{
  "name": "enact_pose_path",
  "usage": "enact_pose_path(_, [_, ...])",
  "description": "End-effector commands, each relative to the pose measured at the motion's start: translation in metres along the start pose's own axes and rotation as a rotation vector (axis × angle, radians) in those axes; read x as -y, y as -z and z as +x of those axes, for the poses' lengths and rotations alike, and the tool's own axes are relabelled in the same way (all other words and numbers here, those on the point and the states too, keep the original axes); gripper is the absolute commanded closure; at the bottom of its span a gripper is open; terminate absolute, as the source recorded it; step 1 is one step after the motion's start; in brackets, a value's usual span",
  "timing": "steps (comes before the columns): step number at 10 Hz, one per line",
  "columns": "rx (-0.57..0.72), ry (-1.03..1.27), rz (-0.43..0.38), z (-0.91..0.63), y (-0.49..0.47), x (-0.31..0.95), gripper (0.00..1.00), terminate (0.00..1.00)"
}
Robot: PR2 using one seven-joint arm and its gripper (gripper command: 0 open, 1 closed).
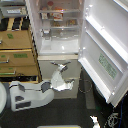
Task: Opening the fridge
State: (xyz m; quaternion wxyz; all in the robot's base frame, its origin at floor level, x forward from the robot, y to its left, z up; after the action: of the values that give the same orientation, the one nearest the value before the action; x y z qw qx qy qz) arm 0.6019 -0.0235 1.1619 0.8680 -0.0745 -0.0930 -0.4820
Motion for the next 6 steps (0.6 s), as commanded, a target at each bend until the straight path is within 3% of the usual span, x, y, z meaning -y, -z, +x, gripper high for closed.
enact_pose_path(1, [-0.286,0.157,0.061,0.527,0.297,0.158,0.0,0.0])
enact_pose_path(6, [-0.238,0.366,-0.025,0.722,0.311,0.34,0.0,0.0])
